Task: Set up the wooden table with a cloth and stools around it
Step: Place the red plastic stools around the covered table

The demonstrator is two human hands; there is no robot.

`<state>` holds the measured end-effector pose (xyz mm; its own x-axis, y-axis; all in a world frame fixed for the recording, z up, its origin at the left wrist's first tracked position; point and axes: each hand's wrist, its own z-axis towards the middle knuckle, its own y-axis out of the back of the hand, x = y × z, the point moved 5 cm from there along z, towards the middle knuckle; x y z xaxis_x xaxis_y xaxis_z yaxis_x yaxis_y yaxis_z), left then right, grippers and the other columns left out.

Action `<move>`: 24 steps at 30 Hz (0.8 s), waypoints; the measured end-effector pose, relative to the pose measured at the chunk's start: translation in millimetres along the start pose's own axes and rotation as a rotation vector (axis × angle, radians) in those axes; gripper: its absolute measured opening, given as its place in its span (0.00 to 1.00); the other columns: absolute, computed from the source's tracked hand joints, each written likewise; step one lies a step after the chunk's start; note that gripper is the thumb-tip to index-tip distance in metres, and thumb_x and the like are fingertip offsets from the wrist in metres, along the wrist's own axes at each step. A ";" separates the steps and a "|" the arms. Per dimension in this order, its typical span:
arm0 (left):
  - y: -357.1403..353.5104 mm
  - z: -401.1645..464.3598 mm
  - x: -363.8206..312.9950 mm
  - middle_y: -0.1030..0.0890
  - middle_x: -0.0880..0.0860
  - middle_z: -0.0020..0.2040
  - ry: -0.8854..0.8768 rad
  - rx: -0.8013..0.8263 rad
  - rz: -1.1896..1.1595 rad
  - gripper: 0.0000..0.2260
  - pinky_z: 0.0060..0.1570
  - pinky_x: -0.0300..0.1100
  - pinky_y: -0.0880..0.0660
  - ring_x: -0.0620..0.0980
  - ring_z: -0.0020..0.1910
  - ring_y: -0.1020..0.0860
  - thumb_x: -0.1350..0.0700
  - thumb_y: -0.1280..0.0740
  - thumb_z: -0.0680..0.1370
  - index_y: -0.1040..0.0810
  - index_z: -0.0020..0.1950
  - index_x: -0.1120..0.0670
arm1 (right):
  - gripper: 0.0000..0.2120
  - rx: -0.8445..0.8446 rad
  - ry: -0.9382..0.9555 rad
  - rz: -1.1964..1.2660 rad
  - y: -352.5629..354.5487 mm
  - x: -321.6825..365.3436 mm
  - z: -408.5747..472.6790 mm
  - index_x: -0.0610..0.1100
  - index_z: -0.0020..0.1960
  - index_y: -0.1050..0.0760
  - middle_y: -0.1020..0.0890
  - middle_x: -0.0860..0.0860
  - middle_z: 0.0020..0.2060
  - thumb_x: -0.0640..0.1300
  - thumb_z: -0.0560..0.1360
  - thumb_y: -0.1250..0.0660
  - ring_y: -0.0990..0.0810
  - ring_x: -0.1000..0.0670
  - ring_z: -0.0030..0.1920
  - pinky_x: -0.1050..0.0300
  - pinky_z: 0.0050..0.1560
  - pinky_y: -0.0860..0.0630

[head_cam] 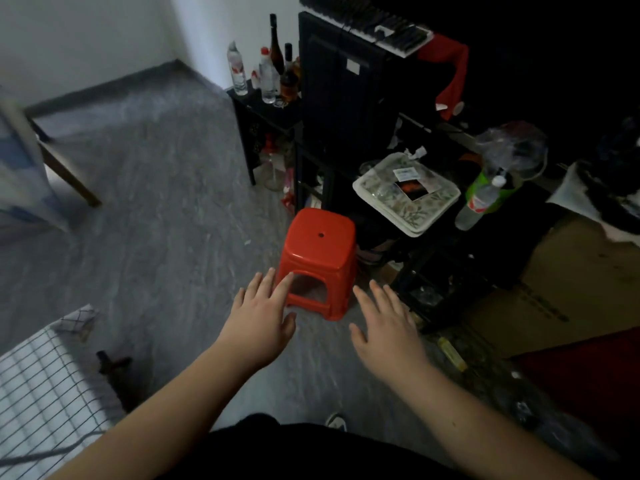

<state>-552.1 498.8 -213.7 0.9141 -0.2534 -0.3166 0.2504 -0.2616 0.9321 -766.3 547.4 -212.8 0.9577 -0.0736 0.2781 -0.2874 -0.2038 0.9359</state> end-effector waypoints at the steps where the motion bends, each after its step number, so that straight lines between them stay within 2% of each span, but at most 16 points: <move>1: 2.9 16.5 3.5 0.50 0.56 0.81 0.018 -0.008 -0.015 0.32 0.76 0.57 0.47 0.57 0.80 0.52 0.45 0.42 0.81 0.53 0.80 0.46 | 0.32 0.006 0.002 -0.001 1.8 -3.3 20.0 0.54 0.81 0.51 0.50 0.50 0.81 0.56 0.80 0.43 0.55 0.47 0.80 0.45 0.77 0.50; 7: -6.0 123.6 46.0 0.48 0.57 0.81 0.053 0.059 -0.050 0.32 0.76 0.59 0.46 0.59 0.79 0.51 0.45 0.41 0.81 0.51 0.81 0.48 | 0.32 0.062 -0.041 0.026 -16.5 -13.1 139.0 0.54 0.80 0.48 0.47 0.50 0.80 0.55 0.80 0.41 0.51 0.45 0.80 0.44 0.77 0.46; 11: -28.1 206.5 84.5 0.48 0.56 0.81 -0.023 0.174 -0.026 0.31 0.76 0.59 0.47 0.60 0.79 0.52 0.48 0.41 0.81 0.50 0.80 0.47 | 0.32 0.138 -0.164 0.052 -54.1 -19.6 221.0 0.56 0.80 0.48 0.47 0.48 0.81 0.54 0.79 0.40 0.49 0.42 0.79 0.42 0.76 0.45; 15: -61.7 296.1 124.8 0.48 0.56 0.81 -0.080 0.269 0.031 0.30 0.75 0.59 0.46 0.60 0.79 0.52 0.48 0.42 0.80 0.51 0.80 0.47 | 0.33 0.148 -0.229 0.096 -99.5 -27.6 306.4 0.54 0.79 0.43 0.43 0.46 0.80 0.53 0.77 0.37 0.44 0.40 0.78 0.41 0.74 0.38; 19: -118.7 373.7 157.3 0.50 0.56 0.81 -0.058 0.355 0.020 0.30 0.76 0.61 0.48 0.61 0.79 0.54 0.49 0.42 0.80 0.51 0.80 0.46 | 0.33 0.111 -0.316 0.179 -154.9 -49.8 383.2 0.52 0.77 0.38 0.39 0.42 0.78 0.49 0.75 0.32 0.38 0.37 0.74 0.43 0.72 0.36; 24: -217.6 455.5 184.2 0.60 0.55 0.81 -0.030 0.390 0.022 0.35 0.75 0.63 0.48 0.64 0.78 0.60 0.43 0.41 0.80 0.59 0.80 0.42 | 0.36 0.115 -0.350 0.130 -238.4 -98.8 473.1 0.59 0.79 0.45 0.49 0.49 0.81 0.56 0.75 0.33 0.47 0.39 0.78 0.41 0.72 0.38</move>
<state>-583.5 84.8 -555.0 0.9066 -0.2884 -0.3080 0.0856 -0.5891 0.8035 -798.2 141.4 -565.8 0.8569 -0.4305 0.2835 -0.4247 -0.2779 0.8616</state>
